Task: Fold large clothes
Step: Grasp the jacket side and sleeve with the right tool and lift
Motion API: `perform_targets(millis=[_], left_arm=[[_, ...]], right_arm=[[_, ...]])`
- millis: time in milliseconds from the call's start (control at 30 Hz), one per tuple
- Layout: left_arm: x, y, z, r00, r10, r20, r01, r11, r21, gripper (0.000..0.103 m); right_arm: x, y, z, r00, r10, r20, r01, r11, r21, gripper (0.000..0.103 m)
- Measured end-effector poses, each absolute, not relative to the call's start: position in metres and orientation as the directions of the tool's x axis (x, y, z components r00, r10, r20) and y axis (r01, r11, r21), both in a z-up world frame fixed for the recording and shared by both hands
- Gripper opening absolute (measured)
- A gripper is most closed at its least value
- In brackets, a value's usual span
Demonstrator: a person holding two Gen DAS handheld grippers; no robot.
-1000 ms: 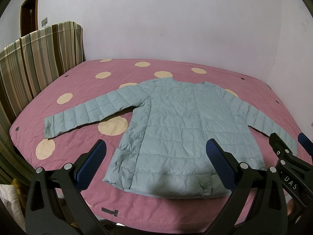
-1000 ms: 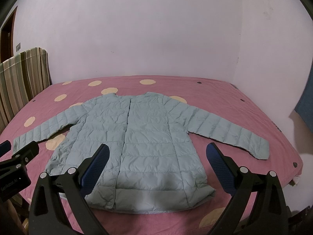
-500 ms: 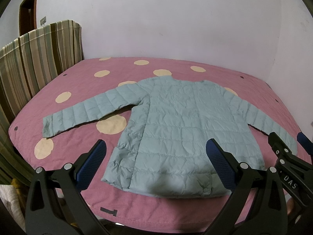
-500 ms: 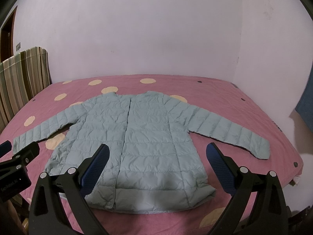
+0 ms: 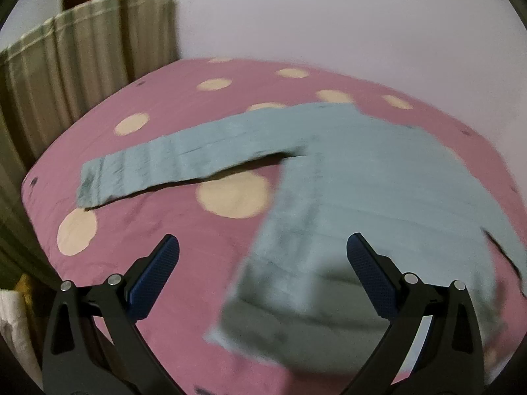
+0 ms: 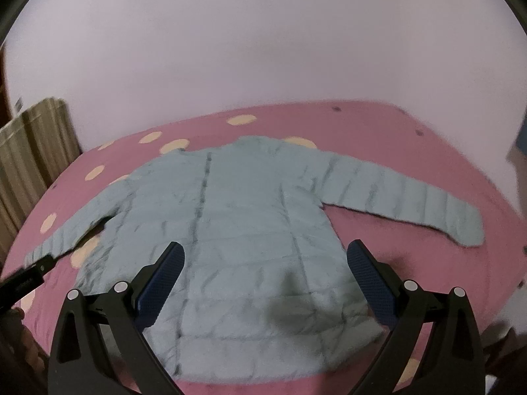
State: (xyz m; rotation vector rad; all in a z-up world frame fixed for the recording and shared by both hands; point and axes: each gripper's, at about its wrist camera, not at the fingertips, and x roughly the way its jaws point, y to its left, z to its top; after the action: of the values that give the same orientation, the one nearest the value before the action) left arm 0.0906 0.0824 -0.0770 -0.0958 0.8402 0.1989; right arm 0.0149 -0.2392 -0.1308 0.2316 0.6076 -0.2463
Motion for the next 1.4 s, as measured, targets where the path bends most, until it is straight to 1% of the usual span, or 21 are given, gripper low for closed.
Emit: perform_targets(millis=[167,300,367,400,433,500,633,733,833,933,1000,1067,1133,1267,1400], left_arm=[[0.131,0.138,-0.123,0.585,0.228,-0.778,-0.334,0.942,0.025,0.101],[0.148,0.173,-0.153,0.519,0.233,-0.823,-0.404,0.915,0.004,0.101],[0.149,0.186,-0.165,0.488,0.261,-0.833,-0.441,0.897,0.023,0.101],[0.150,0.189,-0.169,0.478,0.270,-0.836,-0.450,0.892,0.031,0.101],[0.151,0.194,-0.174,0.461,0.283,-0.841,-0.465,0.884,0.043,0.101],[0.151,0.198,-0.181,0.446,0.286,-0.848,-0.473,0.880,0.047,0.101],[0.150,0.194,-0.185,0.460,0.319,-0.829,-0.469,0.880,0.079,0.101],[0.150,0.194,-0.185,0.461,0.321,-0.827,-0.476,0.876,0.074,0.101],[0.149,0.193,-0.186,0.466,0.322,-0.824,-0.477,0.876,0.072,0.101],[0.149,0.193,-0.186,0.468,0.323,-0.823,-0.477,0.876,0.072,0.101],[0.149,0.193,-0.186,0.467,0.324,-0.823,-0.477,0.876,0.073,0.101],[0.149,0.193,-0.186,0.468,0.324,-0.823,-0.477,0.876,0.073,0.101],[0.149,0.193,-0.186,0.467,0.326,-0.822,-0.477,0.876,0.076,0.101],[0.149,0.193,-0.186,0.466,0.324,-0.823,-0.477,0.876,0.075,0.101],[0.149,0.192,-0.187,0.464,0.330,-0.822,-0.477,0.875,0.081,0.101]], right_arm=[[0.039,-0.311,-0.163,0.749,-0.167,-0.641,0.417,0.870,0.261,0.098],[0.040,-0.363,-0.185,0.713,-0.231,-0.663,0.525,0.802,0.286,0.098],[0.038,-0.390,-0.196,0.694,-0.246,-0.676,0.571,0.761,0.309,0.097],[0.036,-0.397,-0.199,0.689,-0.247,-0.681,0.584,0.746,0.320,0.092],[0.033,-0.410,-0.204,0.682,-0.251,-0.687,0.603,0.723,0.336,0.076],[0.033,-0.423,-0.211,0.654,-0.258,-0.711,0.639,0.691,0.337,0.062],[0.024,-0.448,-0.224,0.645,-0.241,-0.725,0.678,0.620,0.396,0.062],[0.015,-0.460,-0.230,0.648,-0.245,-0.721,0.695,0.579,0.427,0.063],[0.014,-0.475,-0.241,0.657,-0.222,-0.721,0.708,0.509,0.489,0.064],[0.006,-0.491,-0.255,0.673,-0.198,-0.713,0.713,0.432,0.553,0.064],[0.001,-0.502,-0.262,0.698,-0.187,-0.691,0.698,0.391,0.600,0.064],[0.001,-0.506,-0.262,0.709,-0.192,-0.679,0.692,0.377,0.616,0.064],[0.002,-0.510,-0.261,0.713,-0.208,-0.670,0.691,0.375,0.618,0.067],[0.004,-0.523,-0.261,0.700,-0.258,-0.665,0.710,0.348,0.612,0.068],[0.003,-0.540,-0.270,0.706,-0.280,-0.651,0.709,0.276,0.649,0.067]])
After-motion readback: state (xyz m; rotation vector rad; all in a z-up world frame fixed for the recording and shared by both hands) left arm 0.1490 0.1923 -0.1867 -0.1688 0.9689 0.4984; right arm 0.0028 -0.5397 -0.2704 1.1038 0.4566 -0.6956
